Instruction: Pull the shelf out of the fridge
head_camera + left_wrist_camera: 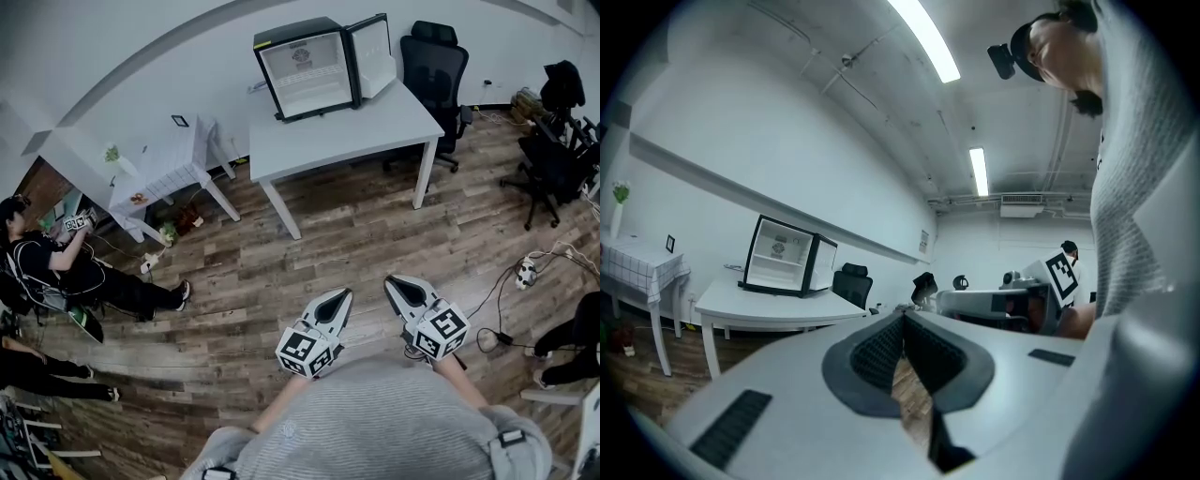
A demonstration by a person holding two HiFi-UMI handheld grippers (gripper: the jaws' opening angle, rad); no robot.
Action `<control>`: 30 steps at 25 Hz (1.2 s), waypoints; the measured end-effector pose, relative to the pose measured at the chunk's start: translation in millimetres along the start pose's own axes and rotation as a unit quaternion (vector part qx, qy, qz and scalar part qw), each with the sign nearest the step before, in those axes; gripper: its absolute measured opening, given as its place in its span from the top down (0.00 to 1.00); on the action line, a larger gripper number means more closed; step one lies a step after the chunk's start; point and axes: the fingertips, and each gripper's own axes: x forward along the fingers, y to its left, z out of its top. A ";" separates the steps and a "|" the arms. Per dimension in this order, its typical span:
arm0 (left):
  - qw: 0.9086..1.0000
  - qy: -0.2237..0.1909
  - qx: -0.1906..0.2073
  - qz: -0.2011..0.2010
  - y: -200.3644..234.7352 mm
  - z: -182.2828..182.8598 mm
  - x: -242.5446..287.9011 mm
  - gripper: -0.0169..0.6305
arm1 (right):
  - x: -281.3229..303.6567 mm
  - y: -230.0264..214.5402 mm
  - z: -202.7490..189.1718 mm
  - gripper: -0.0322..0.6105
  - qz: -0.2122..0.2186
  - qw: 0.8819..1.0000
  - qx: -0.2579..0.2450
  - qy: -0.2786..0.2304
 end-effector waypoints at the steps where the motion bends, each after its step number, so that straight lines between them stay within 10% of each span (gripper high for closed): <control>1: 1.000 0.001 0.000 0.000 0.0 0.3 0.2 0.95 | 0.7 0.9 1.0 0.93 0.002 1.000 -0.001 0.000; 30: 1.000 0.007 -0.010 0.011 0.3 -4.7 26.7 0.95 | -2.8 -24.9 2.5 0.93 -0.002 1.000 0.000 0.012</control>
